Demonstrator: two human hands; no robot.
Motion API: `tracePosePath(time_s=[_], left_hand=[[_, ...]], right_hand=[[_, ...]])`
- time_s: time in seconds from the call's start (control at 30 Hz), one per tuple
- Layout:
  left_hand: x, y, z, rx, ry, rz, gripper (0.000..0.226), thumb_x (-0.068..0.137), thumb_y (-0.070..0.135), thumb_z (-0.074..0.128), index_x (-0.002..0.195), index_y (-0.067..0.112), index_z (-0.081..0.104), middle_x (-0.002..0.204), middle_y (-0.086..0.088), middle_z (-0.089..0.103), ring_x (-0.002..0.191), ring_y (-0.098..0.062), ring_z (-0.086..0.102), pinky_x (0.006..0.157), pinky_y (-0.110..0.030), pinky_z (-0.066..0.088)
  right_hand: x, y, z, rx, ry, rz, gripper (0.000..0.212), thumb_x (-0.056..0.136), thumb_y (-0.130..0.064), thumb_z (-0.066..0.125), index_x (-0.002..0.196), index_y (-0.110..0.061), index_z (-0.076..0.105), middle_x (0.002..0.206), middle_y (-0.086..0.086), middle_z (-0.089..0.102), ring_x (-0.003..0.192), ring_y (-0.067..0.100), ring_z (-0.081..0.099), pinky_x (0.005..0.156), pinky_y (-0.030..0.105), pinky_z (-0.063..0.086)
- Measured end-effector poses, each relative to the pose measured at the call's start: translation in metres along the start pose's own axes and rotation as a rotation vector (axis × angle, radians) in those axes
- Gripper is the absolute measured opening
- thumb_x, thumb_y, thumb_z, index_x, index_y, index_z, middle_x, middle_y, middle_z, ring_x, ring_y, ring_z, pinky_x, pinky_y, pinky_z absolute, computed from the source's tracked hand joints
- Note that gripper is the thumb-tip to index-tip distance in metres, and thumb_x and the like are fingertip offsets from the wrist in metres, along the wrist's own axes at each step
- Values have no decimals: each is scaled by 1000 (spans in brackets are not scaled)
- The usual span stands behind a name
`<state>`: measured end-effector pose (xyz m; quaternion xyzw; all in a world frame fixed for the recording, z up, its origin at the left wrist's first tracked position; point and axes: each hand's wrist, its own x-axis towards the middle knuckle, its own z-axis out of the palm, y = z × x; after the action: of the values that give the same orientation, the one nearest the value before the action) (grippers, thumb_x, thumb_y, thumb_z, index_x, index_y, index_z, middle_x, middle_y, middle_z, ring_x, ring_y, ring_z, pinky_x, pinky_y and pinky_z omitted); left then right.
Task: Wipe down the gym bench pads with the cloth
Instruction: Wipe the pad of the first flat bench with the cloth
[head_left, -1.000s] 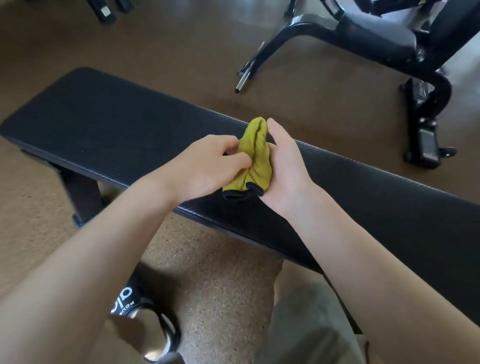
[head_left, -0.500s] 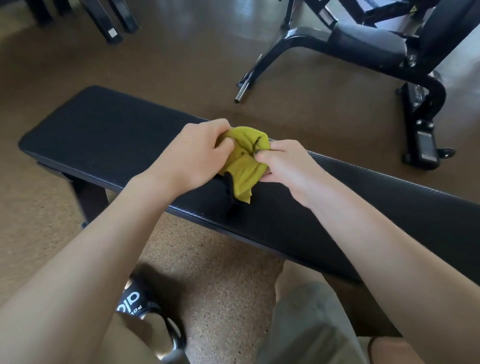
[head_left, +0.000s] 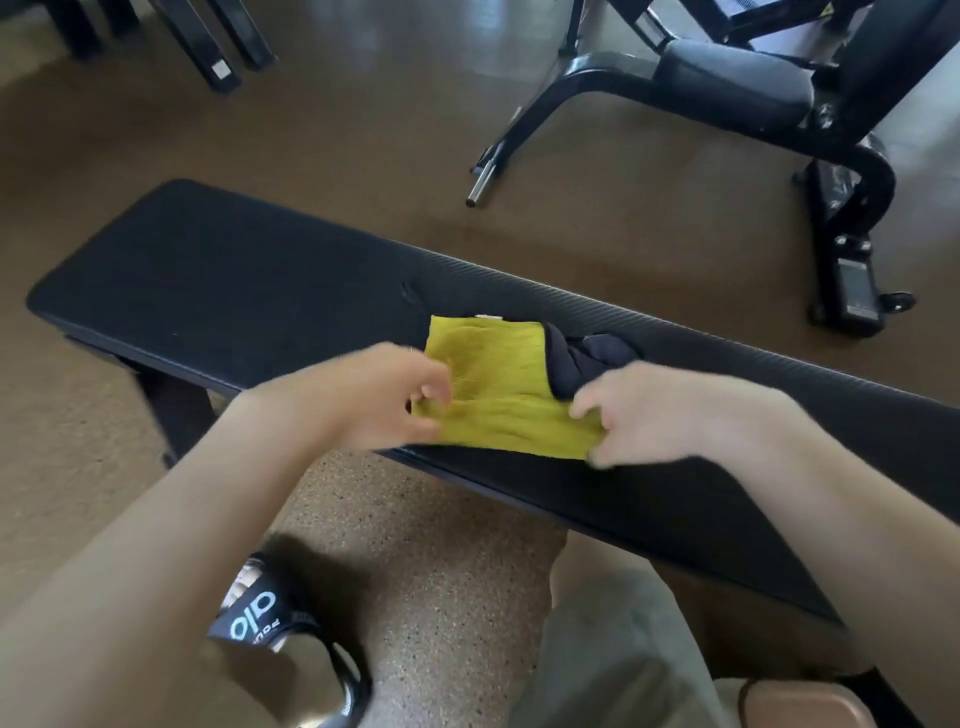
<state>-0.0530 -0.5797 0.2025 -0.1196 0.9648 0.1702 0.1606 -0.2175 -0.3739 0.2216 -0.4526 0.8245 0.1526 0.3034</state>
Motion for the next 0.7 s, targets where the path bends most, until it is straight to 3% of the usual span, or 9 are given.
tracePosePath(time_s=[0.03,0.07,0.13,0.2,0.23,0.3,0.4,0.57,0.7], left_hand=[[-1,-2,3,-42,-52,-20,23,93,38,68,115,34,68,115,14,60,108,-10,59,96,-38,50],[-2,-5,4,-74,-23,-39,23,94,40,66,116,34,67,115,15,60,108,-9,59,97,-38,50],[-2,-19,1,-90,163,-101,26,97,42,60,121,32,64,117,12,61,111,-12,60,97,-41,50],[0,-35,1,-85,349,-203,34,100,44,53,131,30,58,127,6,59,118,-19,57,100,-46,49],[2,-44,6,-92,411,-265,39,102,44,51,137,29,53,135,2,56,124,-23,55,103,-49,47],[7,-61,24,-82,457,-406,48,104,44,47,148,26,44,149,-5,47,136,-31,45,112,-52,39],[12,-81,59,-94,483,-572,54,106,44,39,155,20,37,160,-12,33,148,-34,28,123,-53,23],[20,-89,85,-88,683,-577,46,106,36,42,148,16,49,157,-11,38,146,-33,32,124,-51,20],[25,-89,92,-54,794,-575,47,102,36,38,140,15,56,151,-12,46,140,-34,41,121,-52,27]], right_hand=[[0,-2,6,34,-13,2,39,89,-34,64,128,-28,63,115,-3,63,107,26,63,93,40,55],[3,-2,8,59,85,3,36,92,-31,60,128,-28,63,118,-2,63,109,27,62,94,41,54],[14,-8,14,100,444,-2,28,96,-22,53,120,-25,67,117,0,65,102,29,63,91,44,54],[28,-23,24,281,696,-191,30,99,-15,52,122,-22,69,115,0,67,95,26,64,89,44,53],[36,-31,30,310,684,-337,33,100,-11,53,126,-20,69,119,0,67,101,24,64,93,44,52],[59,-40,49,148,599,-556,38,101,-9,54,136,-19,65,138,0,62,129,22,55,110,41,44],[83,-32,62,1,575,-596,45,109,-29,38,152,-27,48,164,-3,38,154,19,28,125,42,28],[95,-10,58,-174,555,-582,54,111,-45,22,163,-35,24,173,-5,14,160,17,7,130,40,11],[119,-22,43,-210,560,-587,54,111,-44,19,164,-36,20,173,-5,9,160,17,3,130,40,7]])
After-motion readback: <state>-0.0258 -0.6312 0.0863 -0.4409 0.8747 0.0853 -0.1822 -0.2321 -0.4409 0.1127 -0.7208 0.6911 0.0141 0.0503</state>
